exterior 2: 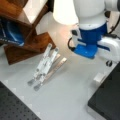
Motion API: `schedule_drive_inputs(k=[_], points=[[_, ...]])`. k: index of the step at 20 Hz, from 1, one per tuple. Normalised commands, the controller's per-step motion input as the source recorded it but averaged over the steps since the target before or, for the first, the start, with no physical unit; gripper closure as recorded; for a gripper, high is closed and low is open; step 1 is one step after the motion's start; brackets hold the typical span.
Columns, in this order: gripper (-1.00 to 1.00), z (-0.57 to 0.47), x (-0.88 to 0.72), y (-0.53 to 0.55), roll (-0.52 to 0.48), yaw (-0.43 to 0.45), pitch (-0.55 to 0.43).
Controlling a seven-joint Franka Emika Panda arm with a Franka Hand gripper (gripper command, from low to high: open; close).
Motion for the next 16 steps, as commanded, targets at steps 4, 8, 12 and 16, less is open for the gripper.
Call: schedule_drive_inputs(k=[4,8,12,16], points=[[-1.0,-0.23,0.01,-0.13,0.36,0.035,0.028],[-1.0,-0.24,-0.04,-0.1,0.328,-0.027,0.02],[-1.0,-0.19,-0.1,-0.08,0.368,-0.058,-0.013],[-1.0,-0.14,-0.08,-0.06,0.337,-0.085,-0.055]])
